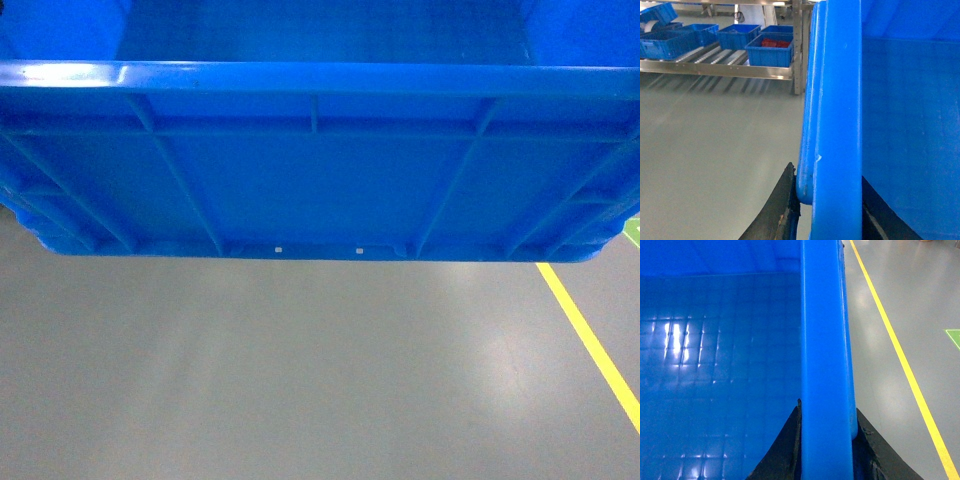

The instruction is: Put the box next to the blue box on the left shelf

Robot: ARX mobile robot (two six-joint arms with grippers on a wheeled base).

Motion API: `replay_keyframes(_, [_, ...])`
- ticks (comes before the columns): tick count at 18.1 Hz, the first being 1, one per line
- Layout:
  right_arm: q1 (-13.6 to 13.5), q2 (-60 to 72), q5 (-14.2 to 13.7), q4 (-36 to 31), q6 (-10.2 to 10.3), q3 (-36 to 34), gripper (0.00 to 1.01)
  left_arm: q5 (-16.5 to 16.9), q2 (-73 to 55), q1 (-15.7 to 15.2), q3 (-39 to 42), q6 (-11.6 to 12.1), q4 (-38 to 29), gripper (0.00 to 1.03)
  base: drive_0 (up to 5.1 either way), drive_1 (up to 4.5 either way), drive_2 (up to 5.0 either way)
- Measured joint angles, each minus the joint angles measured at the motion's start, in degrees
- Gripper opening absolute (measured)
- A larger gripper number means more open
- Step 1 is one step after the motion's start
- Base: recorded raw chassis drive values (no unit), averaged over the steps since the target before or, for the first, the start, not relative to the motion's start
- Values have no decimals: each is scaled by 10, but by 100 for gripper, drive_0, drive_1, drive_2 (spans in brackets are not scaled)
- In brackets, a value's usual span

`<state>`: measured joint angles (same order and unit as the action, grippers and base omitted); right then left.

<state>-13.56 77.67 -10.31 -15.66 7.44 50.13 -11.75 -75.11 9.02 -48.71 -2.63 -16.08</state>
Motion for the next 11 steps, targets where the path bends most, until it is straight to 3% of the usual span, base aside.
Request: replay_keyframes(11, [0, 0, 0, -2, 0, 0, 20, 1, 0, 0, 0, -1, 1, 19, -1, 429, -431])
